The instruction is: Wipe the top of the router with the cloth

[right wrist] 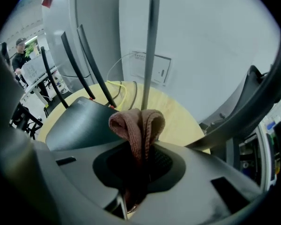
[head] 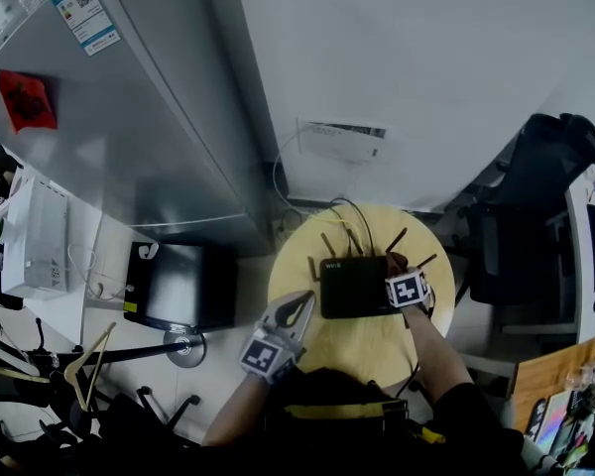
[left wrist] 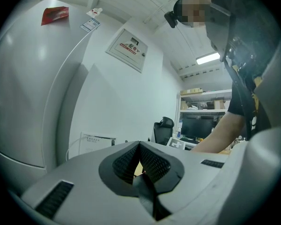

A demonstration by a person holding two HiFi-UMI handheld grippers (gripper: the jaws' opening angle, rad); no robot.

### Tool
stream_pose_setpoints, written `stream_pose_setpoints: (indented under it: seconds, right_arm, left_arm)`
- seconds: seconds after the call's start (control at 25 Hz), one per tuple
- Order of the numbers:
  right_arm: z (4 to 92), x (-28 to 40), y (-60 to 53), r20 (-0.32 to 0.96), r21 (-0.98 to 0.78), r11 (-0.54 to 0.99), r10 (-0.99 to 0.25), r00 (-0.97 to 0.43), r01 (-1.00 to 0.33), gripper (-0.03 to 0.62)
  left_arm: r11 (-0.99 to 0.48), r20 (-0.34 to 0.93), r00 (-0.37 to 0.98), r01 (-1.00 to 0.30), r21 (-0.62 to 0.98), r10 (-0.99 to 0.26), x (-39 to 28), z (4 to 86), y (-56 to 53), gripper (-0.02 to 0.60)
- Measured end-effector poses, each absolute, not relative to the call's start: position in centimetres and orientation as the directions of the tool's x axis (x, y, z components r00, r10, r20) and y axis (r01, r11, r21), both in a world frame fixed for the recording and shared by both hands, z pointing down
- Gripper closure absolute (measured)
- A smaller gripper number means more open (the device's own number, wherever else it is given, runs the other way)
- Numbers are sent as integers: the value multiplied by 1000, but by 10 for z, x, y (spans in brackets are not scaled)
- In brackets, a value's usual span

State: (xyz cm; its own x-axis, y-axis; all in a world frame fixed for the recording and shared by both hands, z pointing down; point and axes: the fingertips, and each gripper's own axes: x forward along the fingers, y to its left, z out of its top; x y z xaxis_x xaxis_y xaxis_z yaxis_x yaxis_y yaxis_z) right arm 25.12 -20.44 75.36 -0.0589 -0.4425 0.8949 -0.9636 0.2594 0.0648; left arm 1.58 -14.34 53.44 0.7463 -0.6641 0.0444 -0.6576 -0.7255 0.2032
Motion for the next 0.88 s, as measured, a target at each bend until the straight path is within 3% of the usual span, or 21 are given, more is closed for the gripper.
stream_pose_setpoints:
  seconds: [0.2,0.48,0.64,0.88]
  right_arm:
    - [739,276,-193,900,209,187,-421,114,-960,533]
    - [729,281,-181,881,276,207,-446,161,-939,533]
    - [712,245,-165,832,143,275,-554,-35,-951,533]
    - [673,221,-168,727,1,306,-653,-210,-952,534]
  left_arm:
    - [-720,43,743,-659,219,-667,15,534,-139,584]
    - [-715,27,736,-665,216,-676,13,530,-131,584]
    - [-710,31,730,-673,208,-683,5,524,-126,584]
    - [-705,-12,713,-691,158,-702,-1,509,-135,584]
